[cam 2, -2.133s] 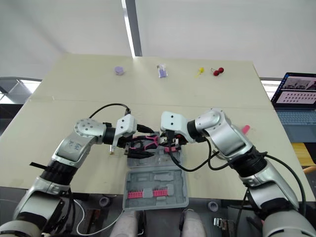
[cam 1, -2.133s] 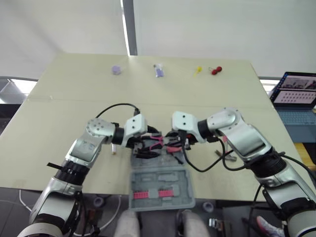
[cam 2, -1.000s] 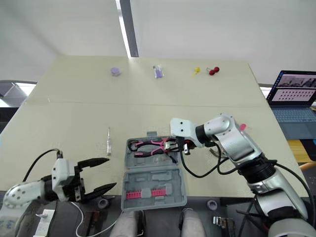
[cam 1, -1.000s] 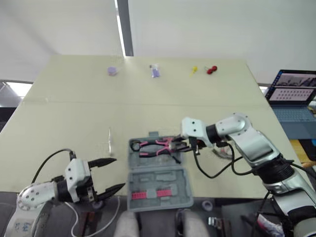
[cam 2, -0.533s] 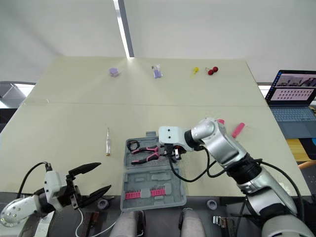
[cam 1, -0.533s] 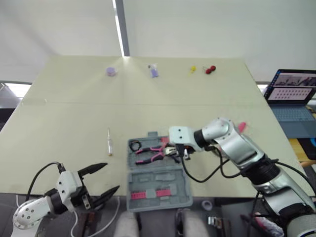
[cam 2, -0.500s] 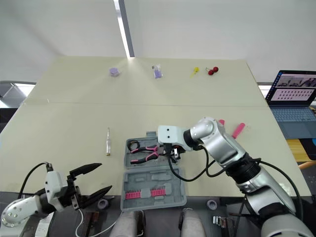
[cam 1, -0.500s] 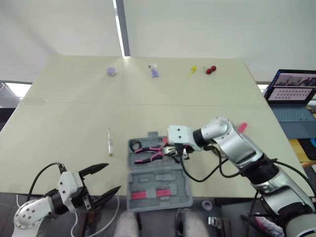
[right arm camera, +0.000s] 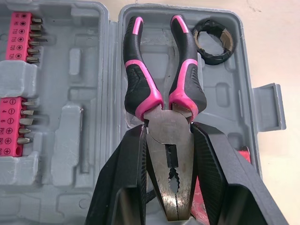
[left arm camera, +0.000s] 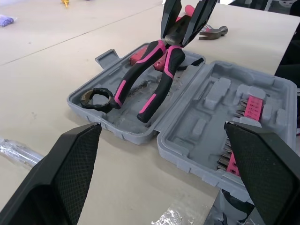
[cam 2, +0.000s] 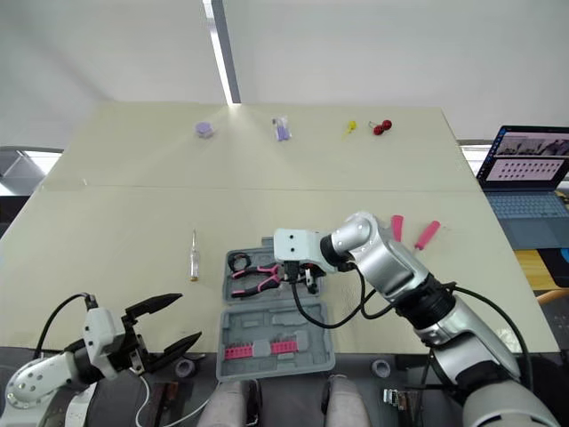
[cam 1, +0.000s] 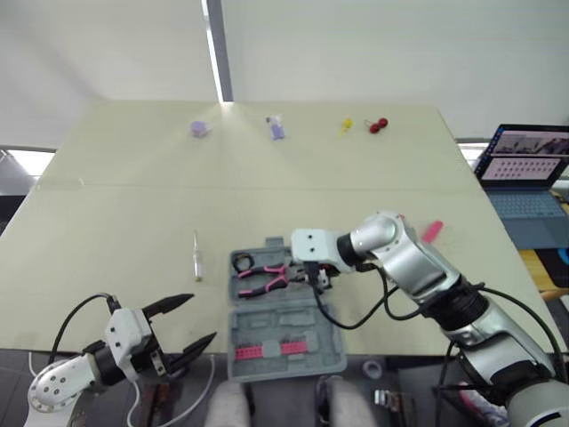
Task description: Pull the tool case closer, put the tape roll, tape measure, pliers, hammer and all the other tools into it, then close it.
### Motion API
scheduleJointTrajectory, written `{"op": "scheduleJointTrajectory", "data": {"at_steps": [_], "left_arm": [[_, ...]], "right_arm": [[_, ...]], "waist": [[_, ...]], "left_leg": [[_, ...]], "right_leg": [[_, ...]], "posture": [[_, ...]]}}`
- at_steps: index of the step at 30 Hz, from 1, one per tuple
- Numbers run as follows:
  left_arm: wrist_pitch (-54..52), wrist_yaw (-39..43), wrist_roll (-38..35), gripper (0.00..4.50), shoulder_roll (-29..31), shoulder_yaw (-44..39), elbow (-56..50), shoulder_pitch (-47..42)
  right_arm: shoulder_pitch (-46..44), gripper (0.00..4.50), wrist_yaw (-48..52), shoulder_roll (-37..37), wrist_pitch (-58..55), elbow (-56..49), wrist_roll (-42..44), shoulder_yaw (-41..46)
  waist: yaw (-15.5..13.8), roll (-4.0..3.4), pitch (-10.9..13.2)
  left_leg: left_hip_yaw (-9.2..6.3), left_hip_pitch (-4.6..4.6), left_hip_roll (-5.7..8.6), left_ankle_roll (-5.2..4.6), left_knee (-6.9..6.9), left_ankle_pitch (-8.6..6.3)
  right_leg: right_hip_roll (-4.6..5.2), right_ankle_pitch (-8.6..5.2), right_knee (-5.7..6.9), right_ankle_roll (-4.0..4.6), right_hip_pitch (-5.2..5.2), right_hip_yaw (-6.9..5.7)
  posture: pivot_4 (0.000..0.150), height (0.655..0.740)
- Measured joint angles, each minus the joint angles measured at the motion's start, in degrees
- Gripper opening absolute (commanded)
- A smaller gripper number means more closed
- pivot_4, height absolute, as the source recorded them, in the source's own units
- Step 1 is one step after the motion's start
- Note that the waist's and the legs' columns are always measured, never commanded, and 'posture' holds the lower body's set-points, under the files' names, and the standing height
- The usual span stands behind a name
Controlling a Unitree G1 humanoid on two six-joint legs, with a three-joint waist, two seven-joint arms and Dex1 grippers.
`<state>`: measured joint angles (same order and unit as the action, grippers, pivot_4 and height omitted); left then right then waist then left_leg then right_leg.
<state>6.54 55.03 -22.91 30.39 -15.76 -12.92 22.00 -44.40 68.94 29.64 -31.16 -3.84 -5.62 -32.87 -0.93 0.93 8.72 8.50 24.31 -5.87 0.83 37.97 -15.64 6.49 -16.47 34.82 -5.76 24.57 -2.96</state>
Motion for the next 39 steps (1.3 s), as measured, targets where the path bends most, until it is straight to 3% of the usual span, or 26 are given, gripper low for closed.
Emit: {"op": "scheduleJointTrajectory", "data": {"at_steps": [39], "left_arm": [[2.24,-1.06,0.87,4.5,0.06,0.91,2.62,-1.23]], "right_arm": [[-0.1,0.94,-1.1,-3.13,2.29,3.75,-2.41,-0.58]], "waist": [[0.85,-0.01,0.01]], "left_leg": [[0.0,-0.01,0.0,0.02,-0.13,-0.01]], "right_leg": [[0.02,-0.01,-0.12,0.02,0.0,-0.02]], "posture": [[0.15,0.74]]}}
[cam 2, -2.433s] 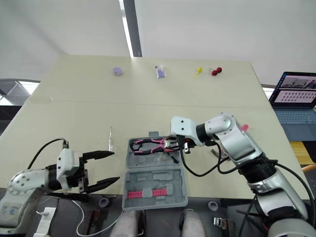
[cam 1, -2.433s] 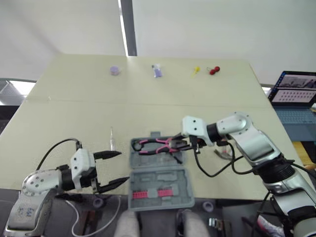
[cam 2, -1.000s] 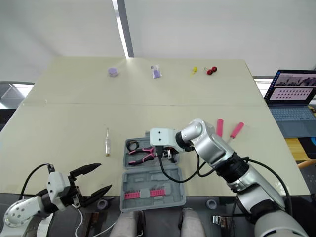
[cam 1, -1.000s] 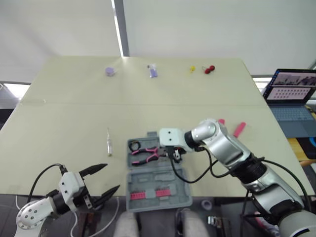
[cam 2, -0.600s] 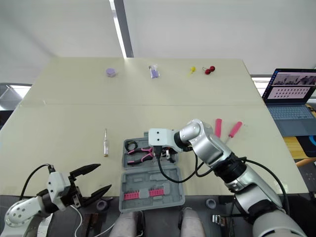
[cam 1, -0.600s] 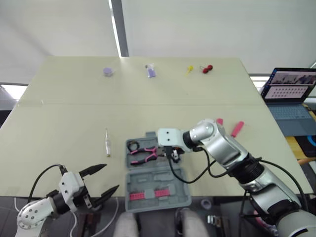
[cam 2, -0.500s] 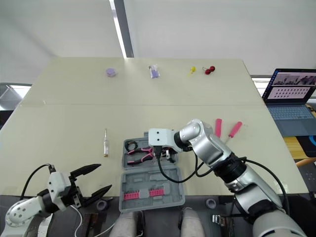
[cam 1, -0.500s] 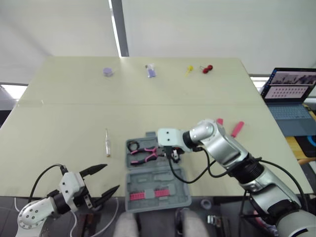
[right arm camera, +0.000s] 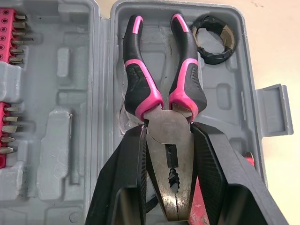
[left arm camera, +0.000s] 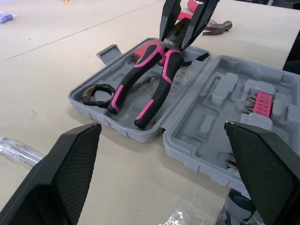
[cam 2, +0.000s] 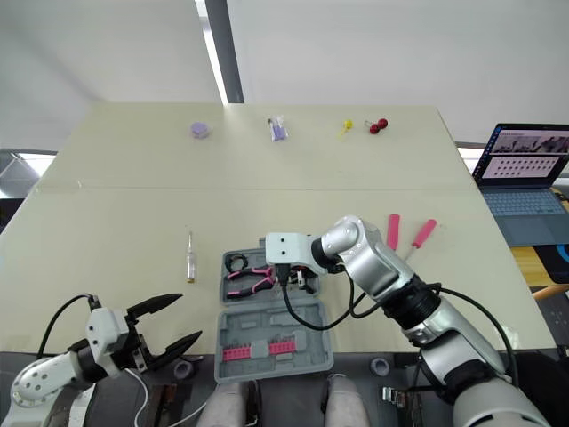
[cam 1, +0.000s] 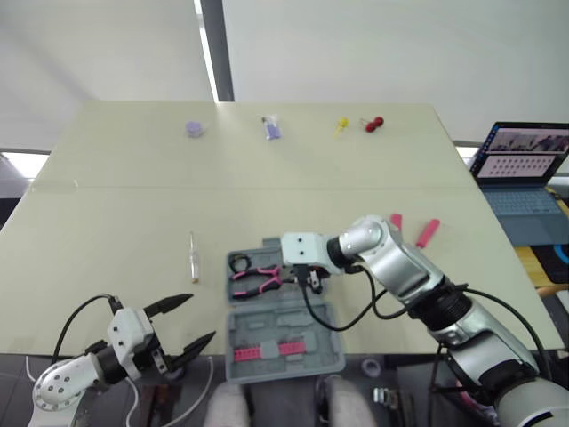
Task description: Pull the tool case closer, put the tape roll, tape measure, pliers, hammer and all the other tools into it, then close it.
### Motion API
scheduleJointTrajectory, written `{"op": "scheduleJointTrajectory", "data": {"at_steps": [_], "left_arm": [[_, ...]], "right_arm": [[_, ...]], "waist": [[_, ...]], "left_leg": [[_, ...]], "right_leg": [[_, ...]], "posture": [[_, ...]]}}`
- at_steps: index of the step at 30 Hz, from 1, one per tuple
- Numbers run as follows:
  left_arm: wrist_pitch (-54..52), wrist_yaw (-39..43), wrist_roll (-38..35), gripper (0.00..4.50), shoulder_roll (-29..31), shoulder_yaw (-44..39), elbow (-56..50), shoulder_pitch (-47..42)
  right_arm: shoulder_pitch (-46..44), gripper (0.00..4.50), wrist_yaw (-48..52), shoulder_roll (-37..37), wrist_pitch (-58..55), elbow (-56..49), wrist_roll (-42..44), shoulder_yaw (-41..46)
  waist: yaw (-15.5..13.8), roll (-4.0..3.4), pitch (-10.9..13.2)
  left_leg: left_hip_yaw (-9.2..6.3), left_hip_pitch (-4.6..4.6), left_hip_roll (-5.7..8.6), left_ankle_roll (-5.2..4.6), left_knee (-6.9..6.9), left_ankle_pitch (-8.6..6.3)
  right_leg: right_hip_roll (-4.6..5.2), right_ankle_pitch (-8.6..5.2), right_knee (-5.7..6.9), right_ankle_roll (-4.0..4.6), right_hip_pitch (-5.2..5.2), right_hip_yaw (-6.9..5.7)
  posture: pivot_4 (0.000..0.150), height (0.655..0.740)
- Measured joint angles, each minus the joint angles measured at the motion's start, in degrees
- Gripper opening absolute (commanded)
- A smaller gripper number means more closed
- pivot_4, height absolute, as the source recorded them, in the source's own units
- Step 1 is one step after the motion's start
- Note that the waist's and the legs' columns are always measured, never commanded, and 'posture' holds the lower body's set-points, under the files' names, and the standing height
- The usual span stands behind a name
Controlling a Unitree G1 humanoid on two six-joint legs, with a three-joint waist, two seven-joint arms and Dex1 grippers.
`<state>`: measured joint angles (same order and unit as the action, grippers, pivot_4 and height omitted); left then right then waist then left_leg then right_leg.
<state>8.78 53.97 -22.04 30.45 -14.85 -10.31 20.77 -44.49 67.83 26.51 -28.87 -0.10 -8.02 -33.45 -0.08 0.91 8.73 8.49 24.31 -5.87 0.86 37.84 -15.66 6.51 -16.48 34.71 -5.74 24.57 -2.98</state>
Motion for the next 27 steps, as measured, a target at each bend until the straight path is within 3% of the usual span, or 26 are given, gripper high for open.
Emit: {"op": "scheduleJointTrajectory", "data": {"at_steps": [27], "left_arm": [[-1.48,-1.87,0.43,4.5,0.42,0.43,-0.38,-0.42]], "right_arm": [[0.01,0.94,0.01,-1.61,1.62,1.55,-0.68,-0.35]], "waist": [[0.08,0.0,0.0]], "left_leg": [[0.01,0.0,0.0,0.01,-0.13,0.0]], "right_leg": [[0.0,0.01,-0.09,-0.02,0.01,0.0]], "posture": [[0.15,0.74]]}}
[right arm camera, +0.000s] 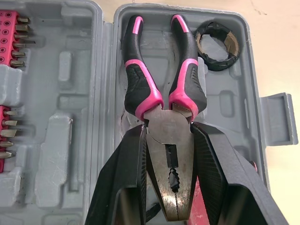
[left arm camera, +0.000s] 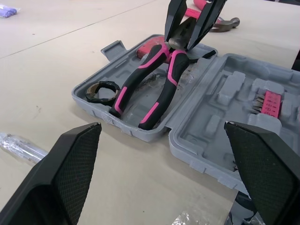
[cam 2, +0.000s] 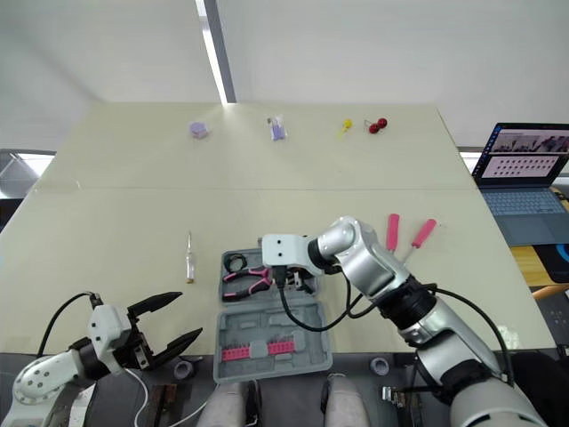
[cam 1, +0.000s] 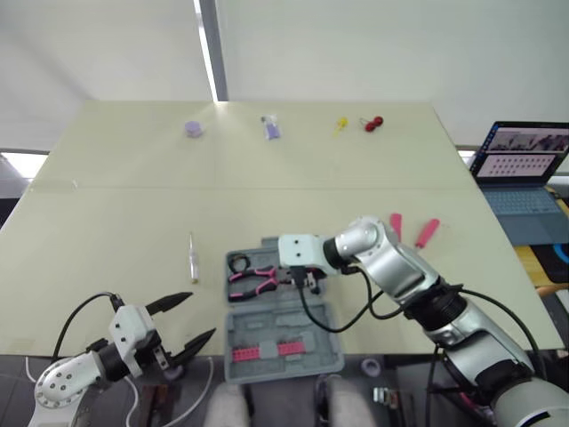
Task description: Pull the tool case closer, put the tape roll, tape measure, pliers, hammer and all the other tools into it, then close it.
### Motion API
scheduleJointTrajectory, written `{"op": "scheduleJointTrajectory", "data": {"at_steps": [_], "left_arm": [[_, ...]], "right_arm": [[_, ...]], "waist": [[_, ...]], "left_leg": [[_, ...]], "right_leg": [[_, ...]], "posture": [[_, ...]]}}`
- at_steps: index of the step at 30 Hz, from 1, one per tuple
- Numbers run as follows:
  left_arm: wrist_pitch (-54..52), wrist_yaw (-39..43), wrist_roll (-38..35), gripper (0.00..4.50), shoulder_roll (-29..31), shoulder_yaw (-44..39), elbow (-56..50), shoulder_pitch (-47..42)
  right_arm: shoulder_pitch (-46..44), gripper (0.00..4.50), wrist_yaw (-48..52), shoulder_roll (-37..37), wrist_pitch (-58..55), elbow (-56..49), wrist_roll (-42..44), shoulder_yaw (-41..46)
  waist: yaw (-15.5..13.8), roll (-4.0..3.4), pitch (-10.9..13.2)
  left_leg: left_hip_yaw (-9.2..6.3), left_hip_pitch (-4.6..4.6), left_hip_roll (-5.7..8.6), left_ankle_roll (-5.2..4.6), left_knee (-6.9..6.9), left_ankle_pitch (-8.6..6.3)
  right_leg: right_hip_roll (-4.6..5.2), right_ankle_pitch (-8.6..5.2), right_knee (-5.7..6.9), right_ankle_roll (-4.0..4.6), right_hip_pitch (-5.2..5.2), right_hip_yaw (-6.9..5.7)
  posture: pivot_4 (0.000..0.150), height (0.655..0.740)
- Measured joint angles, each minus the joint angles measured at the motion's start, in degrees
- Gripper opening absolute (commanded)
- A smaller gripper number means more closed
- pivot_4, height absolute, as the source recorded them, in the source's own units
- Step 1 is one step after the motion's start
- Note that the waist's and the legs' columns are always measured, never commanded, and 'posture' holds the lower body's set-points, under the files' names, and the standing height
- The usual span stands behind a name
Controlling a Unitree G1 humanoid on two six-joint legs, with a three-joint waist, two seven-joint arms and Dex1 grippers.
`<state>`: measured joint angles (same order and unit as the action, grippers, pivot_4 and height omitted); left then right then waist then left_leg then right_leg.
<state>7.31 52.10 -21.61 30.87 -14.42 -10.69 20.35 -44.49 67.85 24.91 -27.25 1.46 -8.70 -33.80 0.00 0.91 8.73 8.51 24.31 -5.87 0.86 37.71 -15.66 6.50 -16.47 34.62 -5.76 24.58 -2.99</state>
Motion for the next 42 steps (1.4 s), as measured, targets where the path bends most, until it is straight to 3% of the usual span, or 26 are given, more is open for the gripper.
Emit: {"op": "scheduleJointTrajectory", "data": {"at_steps": [18,19,20,24,32,35,42], "left_arm": [[-1.01,-1.25,0.65,4.5,0.01,0.45,-0.67,-0.56],[-1.02,-1.26,0.66,4.5,0.01,0.48,-0.68,-0.62],[-1.02,-1.28,0.67,4.5,0.01,0.5,-0.68,-0.66],[-1.05,-1.4,0.7,4.5,0.01,0.63,-0.7,-0.69],[-1.09,-1.78,0.8,4.5,0.02,0.99,-0.94,-0.81],[-1.13,-1.93,0.83,4.5,0.03,1.03,-0.99,-0.92],[-1.14,-2.19,0.88,4.5,0.02,1.44,-0.99,-1.49]], "right_arm": [[0.04,0.94,-0.01,-0.58,2.49,3.33,-1.08,-0.2],[0.04,1.98,-0.01,-0.6,2.49,3.33,-1.14,-0.2],[0.05,2.27,-0.01,-0.69,2.47,3.36,-1.29,-0.21],[0.05,4.38,-0.01,-0.84,2.37,3.37,-1.54,-0.21],[0.06,4.45,-2.09,-3.67,3.96,4.52,-0.37,1.14],[0.46,3.57,-3.48,-6.15,7.53,6.48,1.9,3.37],[4.51,0.04,-5.63,-11.33,15.6,16.94,6.85,7.48]], "waist": [[0.01,0.0,0.0],[0.01,0.0,0.0],[0.01,0.0,0.0],[-0.01,0.0,0.0],[-0.02,0.0,0.0],[-0.03,0.0,0.0],[-0.07,0.01,-0.01]], "left_leg": [[0.0,-0.03,0.0,0.0,-0.02,0.01],[0.0,-0.03,0.0,0.0,-0.02,0.01],[0.0,-0.04,0.0,0.0,-0.02,0.01],[0.0,-0.04,0.01,0.0,-0.01,0.01],[-0.01,-0.05,0.0,0.02,-0.06,0.02],[0.01,-0.05,0.0,0.02,-0.08,0.03],[0.03,-0.07,0.04,0.03,-0.09,0.04]], "right_leg": [[0.0,0.0,0.01,-0.01,-0.01,0.0],[0.0,0.0,0.01,0.0,-0.01,0.0],[0.0,0.0,0.01,0.0,-0.01,0.0],[0.01,0.0,0.01,-0.01,-0.01,0.0],[0.0,0.0,0.02,-0.01,-0.01,-0.01],[0.0,0.03,0.02,-0.05,-0.02,-0.01],[0.01,0.08,0.0,-0.15,-0.07,-0.02]], "posture": [[0.15,0.74],[0.15,0.74],[0.15,0.74],[0.15,0.74],[0.15,0.74],[0.15,0.74],[0.15,0.74]]}}
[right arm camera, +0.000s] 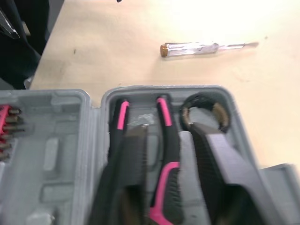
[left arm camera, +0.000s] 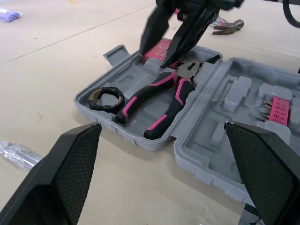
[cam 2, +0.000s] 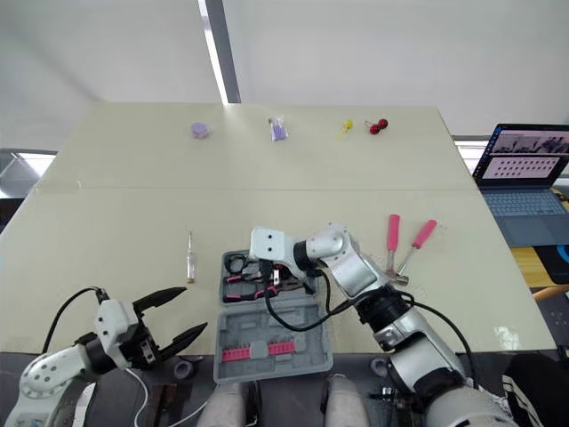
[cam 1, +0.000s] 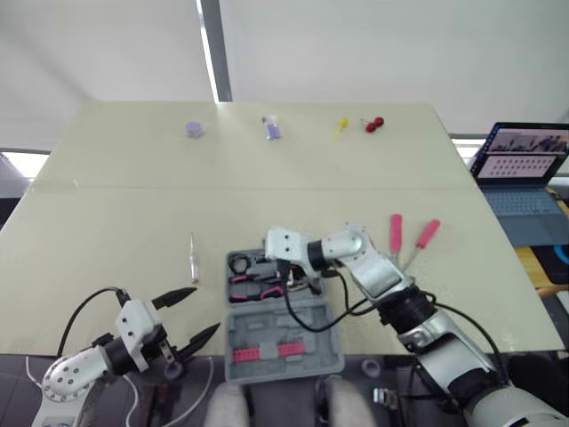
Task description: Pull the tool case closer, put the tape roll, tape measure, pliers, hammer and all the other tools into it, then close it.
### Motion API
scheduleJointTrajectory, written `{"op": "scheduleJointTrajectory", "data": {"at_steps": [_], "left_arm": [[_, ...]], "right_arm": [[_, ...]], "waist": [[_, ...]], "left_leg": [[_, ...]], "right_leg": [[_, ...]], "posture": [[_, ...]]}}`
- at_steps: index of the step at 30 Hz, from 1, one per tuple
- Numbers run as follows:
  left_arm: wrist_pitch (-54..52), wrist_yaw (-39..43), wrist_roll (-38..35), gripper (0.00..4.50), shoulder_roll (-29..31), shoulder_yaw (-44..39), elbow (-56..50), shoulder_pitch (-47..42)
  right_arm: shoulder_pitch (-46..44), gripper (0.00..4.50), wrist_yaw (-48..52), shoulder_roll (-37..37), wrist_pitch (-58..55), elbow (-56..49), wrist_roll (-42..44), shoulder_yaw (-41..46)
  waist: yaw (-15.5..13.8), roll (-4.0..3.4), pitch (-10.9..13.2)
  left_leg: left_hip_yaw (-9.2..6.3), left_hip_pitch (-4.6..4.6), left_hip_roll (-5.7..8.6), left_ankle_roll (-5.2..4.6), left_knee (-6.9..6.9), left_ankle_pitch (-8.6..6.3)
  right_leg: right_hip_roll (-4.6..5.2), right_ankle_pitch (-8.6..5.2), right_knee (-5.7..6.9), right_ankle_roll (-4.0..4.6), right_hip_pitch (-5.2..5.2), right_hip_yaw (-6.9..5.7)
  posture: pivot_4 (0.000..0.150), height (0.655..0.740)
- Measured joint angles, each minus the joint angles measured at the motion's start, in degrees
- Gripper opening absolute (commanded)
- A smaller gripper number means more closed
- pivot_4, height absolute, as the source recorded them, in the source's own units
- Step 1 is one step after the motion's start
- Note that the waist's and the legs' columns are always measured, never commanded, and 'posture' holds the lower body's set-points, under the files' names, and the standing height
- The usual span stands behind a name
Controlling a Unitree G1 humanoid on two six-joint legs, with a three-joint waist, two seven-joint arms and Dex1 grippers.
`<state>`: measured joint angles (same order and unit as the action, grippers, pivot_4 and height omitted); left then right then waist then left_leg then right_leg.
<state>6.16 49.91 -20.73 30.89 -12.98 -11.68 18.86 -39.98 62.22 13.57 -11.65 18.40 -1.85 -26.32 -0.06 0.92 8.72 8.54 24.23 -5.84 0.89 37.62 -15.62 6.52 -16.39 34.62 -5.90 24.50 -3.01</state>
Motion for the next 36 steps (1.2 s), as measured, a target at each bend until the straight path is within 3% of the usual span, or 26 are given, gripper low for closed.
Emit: {"op": "scheduleJointTrajectory", "data": {"at_steps": [10,19,24,36], "left_arm": [[0.01,-0.32,0.27,4.5,0.0,0.53,0.04,-0.35],[0.09,-0.33,0.36,4.5,-0.01,0.53,0.15,-0.46],[0.23,-0.32,0.44,4.5,-0.01,0.53,0.19,-0.35],[0.39,-0.28,0.56,4.5,-0.01,0.55,0.62,-0.35]], "right_arm": [[0.17,0.04,-2.18,-2.12,5.54,10.66,0.02,1.7],[-1.61,0.04,-2.25,-2.33,6.69,13.47,-2.33,-0.02],[-2.32,0.04,-2.49,-3.03,4.68,14.93,-2.85,-0.94],[-2.63,0.04,-3.46,-3.37,3.42,17.12,-2.89,-2.4]], "waist": [[0.08,-0.01,0.01],[0.1,-0.04,-0.2],[0.1,-0.06,-0.42],[0.05,-0.49,-1.3]], "left_leg": [[-0.01,-0.04,-0.02,0.02,-0.1,0.05],[-0.03,-0.19,-0.02,0.04,-0.19,0.07],[0.04,-0.96,-0.02,0.05,-0.6,0.07],[0.01,-1.21,-0.06,0.06,-0.78,0.06]], "right_leg": [[-0.02,0.01,0.03,-0.02,0.03,0.0],[-0.01,-0.01,0.03,0.03,0.0,-0.01],[0.01,-0.13,-0.28,0.24,-0.39,0.02],[0.04,-0.15,-0.42,0.28,-0.62,-0.01]], "posture": [[0.15,0.74],[0.15,0.74],[0.15,0.74],[0.15,0.74]]}}
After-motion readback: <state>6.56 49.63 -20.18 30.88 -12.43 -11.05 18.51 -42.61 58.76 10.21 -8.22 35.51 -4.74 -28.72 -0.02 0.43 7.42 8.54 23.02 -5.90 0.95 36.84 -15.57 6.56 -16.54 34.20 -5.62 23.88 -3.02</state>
